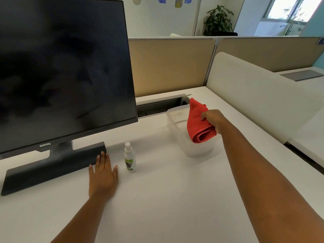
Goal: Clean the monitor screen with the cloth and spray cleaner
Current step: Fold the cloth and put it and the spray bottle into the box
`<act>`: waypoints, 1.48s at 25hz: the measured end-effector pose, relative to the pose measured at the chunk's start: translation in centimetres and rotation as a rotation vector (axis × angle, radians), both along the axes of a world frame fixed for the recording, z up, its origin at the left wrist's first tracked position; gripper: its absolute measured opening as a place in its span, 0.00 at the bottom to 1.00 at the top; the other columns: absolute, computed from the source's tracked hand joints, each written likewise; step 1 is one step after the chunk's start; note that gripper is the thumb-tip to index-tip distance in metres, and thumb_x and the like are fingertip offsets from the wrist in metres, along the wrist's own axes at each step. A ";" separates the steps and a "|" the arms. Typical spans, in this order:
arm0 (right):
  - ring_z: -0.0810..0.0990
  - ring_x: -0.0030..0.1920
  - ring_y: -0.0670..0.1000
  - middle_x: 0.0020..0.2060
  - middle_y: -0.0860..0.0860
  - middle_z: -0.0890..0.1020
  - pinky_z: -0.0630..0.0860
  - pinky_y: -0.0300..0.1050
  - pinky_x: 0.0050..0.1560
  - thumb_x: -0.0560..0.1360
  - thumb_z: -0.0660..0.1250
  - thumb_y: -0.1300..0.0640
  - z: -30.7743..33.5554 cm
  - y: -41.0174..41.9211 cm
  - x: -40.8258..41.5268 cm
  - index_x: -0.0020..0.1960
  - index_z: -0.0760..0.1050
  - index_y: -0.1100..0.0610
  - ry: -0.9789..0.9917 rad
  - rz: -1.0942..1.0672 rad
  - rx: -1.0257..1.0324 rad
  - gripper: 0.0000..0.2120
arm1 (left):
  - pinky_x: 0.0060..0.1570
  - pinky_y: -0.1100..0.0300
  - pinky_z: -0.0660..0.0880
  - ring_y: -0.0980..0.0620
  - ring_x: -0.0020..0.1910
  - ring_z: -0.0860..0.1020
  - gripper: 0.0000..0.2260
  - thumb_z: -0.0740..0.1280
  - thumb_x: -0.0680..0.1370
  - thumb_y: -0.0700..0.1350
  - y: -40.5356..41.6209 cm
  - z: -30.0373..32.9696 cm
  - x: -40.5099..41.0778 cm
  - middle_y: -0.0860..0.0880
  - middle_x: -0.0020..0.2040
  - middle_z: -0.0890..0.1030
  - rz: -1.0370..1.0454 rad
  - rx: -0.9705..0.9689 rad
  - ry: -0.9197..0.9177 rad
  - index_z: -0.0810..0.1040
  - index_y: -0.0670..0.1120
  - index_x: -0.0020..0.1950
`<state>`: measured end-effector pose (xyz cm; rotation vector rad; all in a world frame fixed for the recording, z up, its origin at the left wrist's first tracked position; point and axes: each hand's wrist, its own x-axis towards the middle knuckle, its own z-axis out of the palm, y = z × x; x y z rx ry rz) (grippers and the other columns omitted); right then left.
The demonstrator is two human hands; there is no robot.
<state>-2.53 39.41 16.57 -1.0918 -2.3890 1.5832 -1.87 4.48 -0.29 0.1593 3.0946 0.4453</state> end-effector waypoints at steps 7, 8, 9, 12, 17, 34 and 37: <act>0.71 0.34 0.52 0.36 0.54 0.72 0.67 0.41 0.32 0.69 0.62 0.63 -1.9 1.2 -2.5 0.48 0.68 0.60 -0.147 0.071 0.126 0.09 | 0.73 0.51 0.37 0.50 0.75 0.40 0.27 0.46 0.80 0.52 0.1 -0.4 -0.1 0.46 0.76 0.41 0.010 0.014 0.052 0.39 0.43 0.74; 0.71 0.35 0.52 0.37 0.55 0.73 0.68 0.41 0.33 0.68 0.62 0.63 -2.5 1.3 -2.8 0.48 0.68 0.61 -0.156 0.060 0.133 0.09 | 0.72 0.51 0.37 0.50 0.75 0.39 0.27 0.46 0.80 0.53 0.2 -0.4 -0.2 0.46 0.76 0.41 0.007 0.004 0.050 0.38 0.43 0.74; 0.72 0.37 0.54 0.40 0.56 0.74 0.69 0.43 0.35 0.68 0.62 0.63 -2.9 1.4 -3.0 0.48 0.68 0.61 -0.161 0.043 0.140 0.09 | 0.72 0.51 0.36 0.50 0.75 0.39 0.27 0.46 0.80 0.53 0.3 -0.3 -0.1 0.46 0.76 0.40 0.002 -0.004 0.048 0.38 0.43 0.74; 0.75 0.49 0.58 0.50 0.60 0.75 0.73 0.50 0.50 0.73 0.61 0.60 -4.0 1.4 -3.3 0.57 0.70 0.63 -0.294 0.109 0.355 0.14 | 0.71 0.52 0.35 0.50 0.75 0.38 0.28 0.45 0.80 0.53 0.3 -0.1 -0.1 0.46 0.76 0.39 -0.010 -0.016 0.042 0.37 0.43 0.73; 0.78 0.54 0.58 0.53 0.56 0.80 0.74 0.47 0.50 0.75 0.63 0.58 -3.8 0.6 -2.8 0.58 0.75 0.59 -0.298 0.244 1.101 0.13 | 0.72 0.52 0.36 0.50 0.75 0.39 0.28 0.45 0.80 0.53 0.3 0.0 0.0 0.45 0.76 0.39 -0.017 -0.010 0.033 0.37 0.43 0.73; 0.76 0.59 0.57 0.61 0.55 0.78 0.71 0.50 0.60 0.78 0.59 0.51 -4.9 -1.0 -3.1 0.63 0.74 0.56 -0.186 0.465 0.898 0.17 | 0.72 0.51 0.36 0.50 0.75 0.38 0.28 0.46 0.80 0.54 0.4 0.3 0.1 0.46 0.76 0.39 -0.004 -0.018 0.024 0.37 0.43 0.73; 0.80 0.52 0.52 0.53 0.53 0.83 0.74 0.43 0.55 0.75 0.64 0.57 -3.6 -4.4 -2.9 0.56 0.79 0.56 0.340 0.254 0.821 0.11 | 0.72 0.51 0.36 0.50 0.75 0.38 0.28 0.45 0.80 0.54 0.5 0.3 0.0 0.46 0.76 0.38 -0.005 -0.039 0.027 0.36 0.43 0.73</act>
